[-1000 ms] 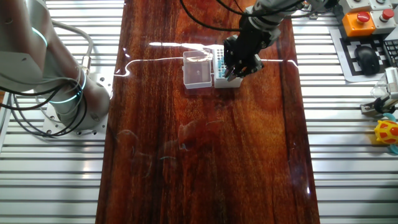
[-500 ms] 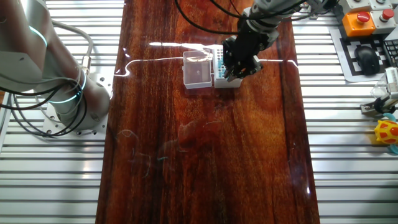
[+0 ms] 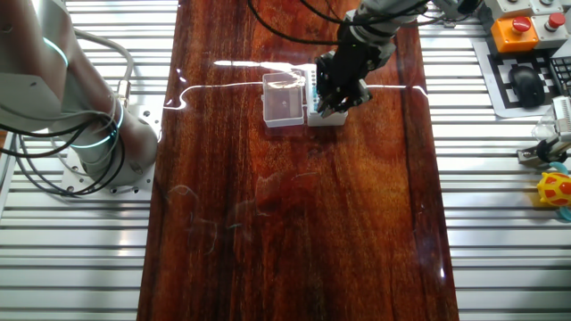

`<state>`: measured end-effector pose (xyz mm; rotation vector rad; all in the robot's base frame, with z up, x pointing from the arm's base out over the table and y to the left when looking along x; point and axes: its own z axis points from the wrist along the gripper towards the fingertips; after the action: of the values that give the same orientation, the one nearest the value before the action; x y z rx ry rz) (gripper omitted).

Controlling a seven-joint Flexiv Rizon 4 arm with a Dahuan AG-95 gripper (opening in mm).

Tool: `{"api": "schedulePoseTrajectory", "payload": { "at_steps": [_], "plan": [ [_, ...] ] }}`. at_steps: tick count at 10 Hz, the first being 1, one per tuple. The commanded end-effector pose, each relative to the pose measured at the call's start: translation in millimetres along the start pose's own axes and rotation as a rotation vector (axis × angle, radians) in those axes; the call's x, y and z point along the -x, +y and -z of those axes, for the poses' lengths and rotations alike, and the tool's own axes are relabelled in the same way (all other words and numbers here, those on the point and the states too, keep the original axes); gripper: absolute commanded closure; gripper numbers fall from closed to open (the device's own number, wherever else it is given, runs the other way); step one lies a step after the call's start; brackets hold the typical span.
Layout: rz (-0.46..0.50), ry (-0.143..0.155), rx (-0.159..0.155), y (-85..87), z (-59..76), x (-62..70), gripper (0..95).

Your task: Insert a medium pipette tip into the holder for medium pipette tips

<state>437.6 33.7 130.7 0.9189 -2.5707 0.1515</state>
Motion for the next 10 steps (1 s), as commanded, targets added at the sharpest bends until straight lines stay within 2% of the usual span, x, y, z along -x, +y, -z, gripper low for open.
{"api": "schedulePoseTrajectory", "payload": {
  "at_steps": [1,10],
  "plan": [
    [0.092,0.007,0.016,1.2,-0.7,-0.4,95.0],
    [0.103,0.012,0.010,6.0,-14.6,11.3,95.0]
  ]
}}
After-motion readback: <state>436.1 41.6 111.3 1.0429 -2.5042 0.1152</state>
